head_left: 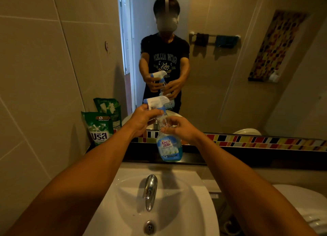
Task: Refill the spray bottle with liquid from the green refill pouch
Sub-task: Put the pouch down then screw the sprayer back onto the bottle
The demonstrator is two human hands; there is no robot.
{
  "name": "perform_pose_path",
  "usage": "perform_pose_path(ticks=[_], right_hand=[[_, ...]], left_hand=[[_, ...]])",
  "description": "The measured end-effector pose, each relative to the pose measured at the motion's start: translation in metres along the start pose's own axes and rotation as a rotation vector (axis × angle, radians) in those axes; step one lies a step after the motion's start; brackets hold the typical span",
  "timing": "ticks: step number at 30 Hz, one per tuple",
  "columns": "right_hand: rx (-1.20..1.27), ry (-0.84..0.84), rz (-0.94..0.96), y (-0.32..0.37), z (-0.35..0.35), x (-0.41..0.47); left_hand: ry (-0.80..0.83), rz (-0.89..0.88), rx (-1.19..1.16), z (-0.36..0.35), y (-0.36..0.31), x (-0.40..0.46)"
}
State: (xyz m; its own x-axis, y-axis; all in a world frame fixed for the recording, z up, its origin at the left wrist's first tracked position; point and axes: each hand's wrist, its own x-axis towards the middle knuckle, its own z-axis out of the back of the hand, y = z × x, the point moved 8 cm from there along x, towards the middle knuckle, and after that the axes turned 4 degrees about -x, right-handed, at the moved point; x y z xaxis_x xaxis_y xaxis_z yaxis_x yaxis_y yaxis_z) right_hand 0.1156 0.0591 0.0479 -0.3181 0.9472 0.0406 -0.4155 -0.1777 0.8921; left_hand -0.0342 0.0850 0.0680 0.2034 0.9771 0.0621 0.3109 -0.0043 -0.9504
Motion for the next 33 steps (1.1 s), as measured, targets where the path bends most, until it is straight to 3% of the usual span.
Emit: perform_pose_path(ticks=[33], right_hand=[[-0.052,0.019,-0.013,-0.001,0.000,0.016]], left_hand=[[-0.031,-0.045,-0.069,0.003,-0.007,0.003]])
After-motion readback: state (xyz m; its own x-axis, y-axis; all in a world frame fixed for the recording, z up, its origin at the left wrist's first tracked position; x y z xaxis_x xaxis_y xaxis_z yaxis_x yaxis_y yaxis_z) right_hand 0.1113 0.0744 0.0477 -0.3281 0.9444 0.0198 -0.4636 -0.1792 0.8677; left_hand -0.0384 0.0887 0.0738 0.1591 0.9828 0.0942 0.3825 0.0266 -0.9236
